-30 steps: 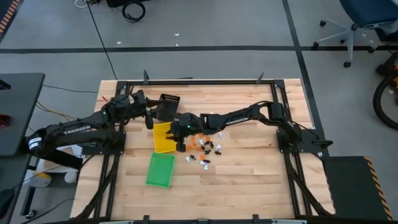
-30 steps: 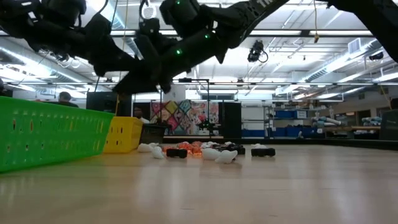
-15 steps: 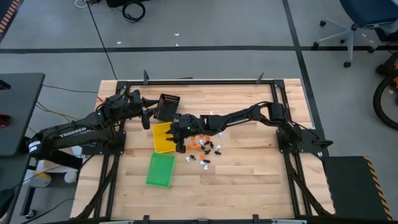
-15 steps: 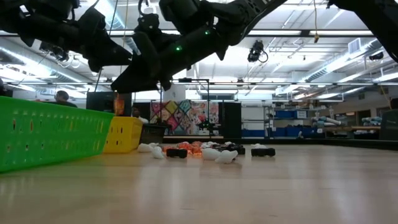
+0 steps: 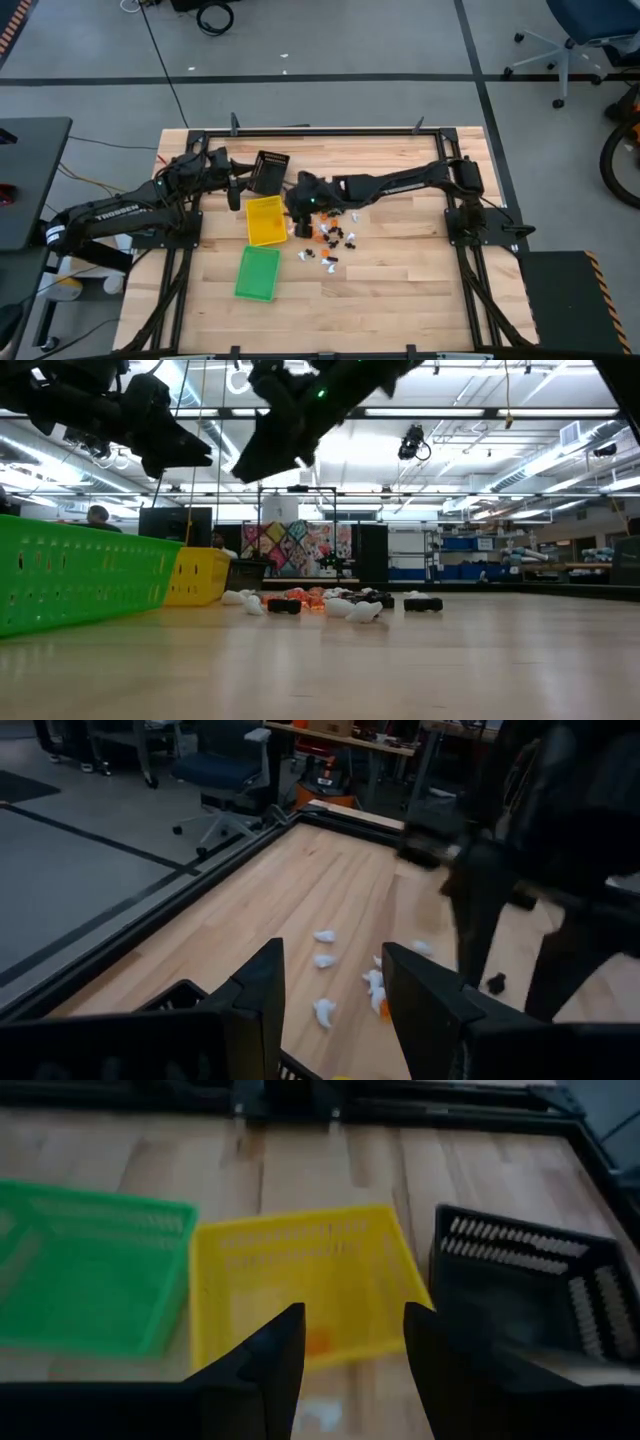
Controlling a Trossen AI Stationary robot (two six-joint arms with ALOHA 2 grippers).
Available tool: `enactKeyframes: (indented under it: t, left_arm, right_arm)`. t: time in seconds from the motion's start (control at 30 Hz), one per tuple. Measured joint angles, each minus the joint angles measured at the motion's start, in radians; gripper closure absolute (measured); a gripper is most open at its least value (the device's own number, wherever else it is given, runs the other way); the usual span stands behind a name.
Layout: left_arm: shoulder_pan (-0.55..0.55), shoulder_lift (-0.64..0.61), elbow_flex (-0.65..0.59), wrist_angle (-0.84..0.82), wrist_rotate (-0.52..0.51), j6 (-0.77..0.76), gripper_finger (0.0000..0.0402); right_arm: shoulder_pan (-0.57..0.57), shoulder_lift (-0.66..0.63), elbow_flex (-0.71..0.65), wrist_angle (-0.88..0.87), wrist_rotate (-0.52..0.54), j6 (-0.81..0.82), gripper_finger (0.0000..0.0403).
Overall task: Sort Halloween decoration
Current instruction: Put the orange pumpkin toy into the yellow basket
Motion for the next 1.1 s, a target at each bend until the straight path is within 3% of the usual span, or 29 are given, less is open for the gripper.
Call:
enactKeyframes:
  t: [0.1,0.27,0.77,1.1]
  left_arm:
    - [-0.005,0.000,0.000,0.001,0.000,0.000,0.0260]
    - [-0.005,0.001,0.000,0.001,0.000,-0.007,0.0260]
    - [-0.005,0.001,0.000,0.006,0.000,-0.010,0.0260]
    - [-0.005,0.007,0.001,0.003,0.000,-0.010,0.0260]
  right_arm:
    - [0.022,-0.007,-0.007,-0.093,0.046,0.003,0.0228]
    - [0.020,-0.005,-0.121,-0.045,0.026,0.047,0.0228]
    - [-0.050,-0.004,-0.464,0.407,-0.045,0.086,0.0183]
    - [-0.045,0.082,-0.503,0.536,-0.054,0.081,0.0186]
